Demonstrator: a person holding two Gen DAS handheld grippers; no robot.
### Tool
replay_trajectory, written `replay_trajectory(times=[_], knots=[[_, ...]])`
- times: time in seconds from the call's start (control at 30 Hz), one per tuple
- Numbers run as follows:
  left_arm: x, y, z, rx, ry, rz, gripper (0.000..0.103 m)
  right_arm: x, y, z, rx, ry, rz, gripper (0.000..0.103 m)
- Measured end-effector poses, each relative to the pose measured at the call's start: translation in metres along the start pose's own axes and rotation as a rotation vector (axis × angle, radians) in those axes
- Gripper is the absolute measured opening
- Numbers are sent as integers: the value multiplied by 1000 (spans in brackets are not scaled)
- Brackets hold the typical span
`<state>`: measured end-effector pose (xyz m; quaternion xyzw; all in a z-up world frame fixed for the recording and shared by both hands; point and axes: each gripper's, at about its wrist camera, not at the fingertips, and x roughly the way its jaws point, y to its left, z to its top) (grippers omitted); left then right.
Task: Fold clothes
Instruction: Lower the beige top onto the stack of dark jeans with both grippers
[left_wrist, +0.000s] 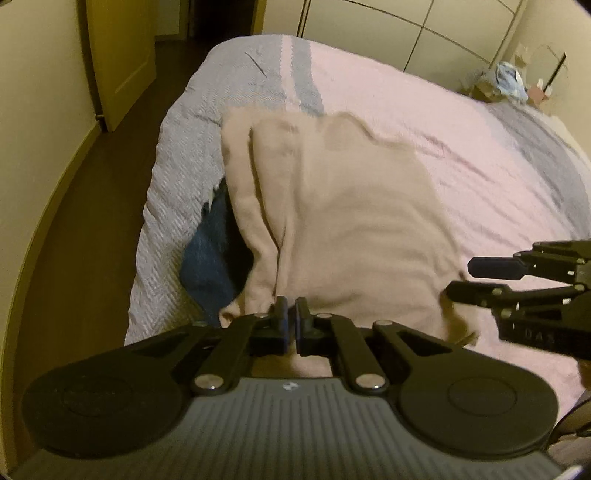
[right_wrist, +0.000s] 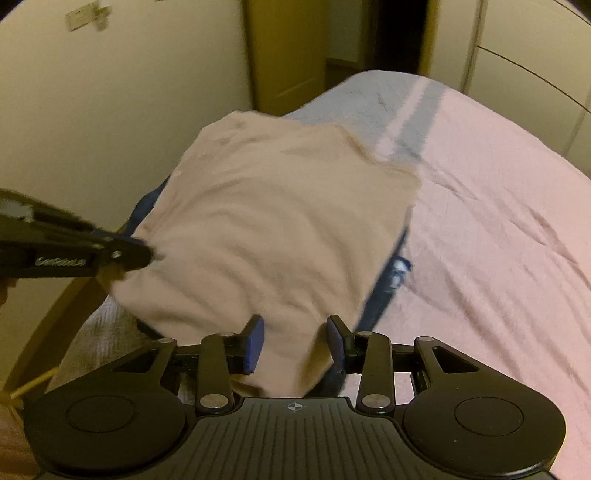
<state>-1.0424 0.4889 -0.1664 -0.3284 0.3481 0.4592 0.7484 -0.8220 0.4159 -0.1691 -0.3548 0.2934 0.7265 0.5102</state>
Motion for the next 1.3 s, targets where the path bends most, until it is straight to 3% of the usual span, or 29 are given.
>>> replay_trajectory(times=[0.13, 0.27, 0.37, 0.47, 0.53, 0.67, 0.8, 0.97, 1.3], knots=[[-5, -1, 34, 24, -65, 17, 4, -7, -23, 24, 112, -77, -21, 38], [14, -4, 69, 44, -107, 31, 4, 15, -44, 53, 216, -74, -82, 38], [40, 0, 89, 26, -113, 11, 4, 35, -49, 58, 242, -52, -78, 38], [75, 11, 98, -13, -69, 31, 3, 55, -54, 62, 265, -29, -72, 38], [79, 15, 99, -31, -69, 35, 2, 68, -58, 65, 281, -14, -68, 38], [50, 10, 88, -42, -73, 44, 3, 38, -58, 64, 301, -62, -33, 38], [24, -5, 61, -64, -29, 63, 4, 6, -40, 43, 240, -44, 44, 38], [28, -15, 25, -117, 48, 87, 5, 35, -19, 17, 179, 50, 27, 38], [-30, -43, 13, -137, -15, 153, 15, -8, -9, 11, 170, 16, 35, 38]])
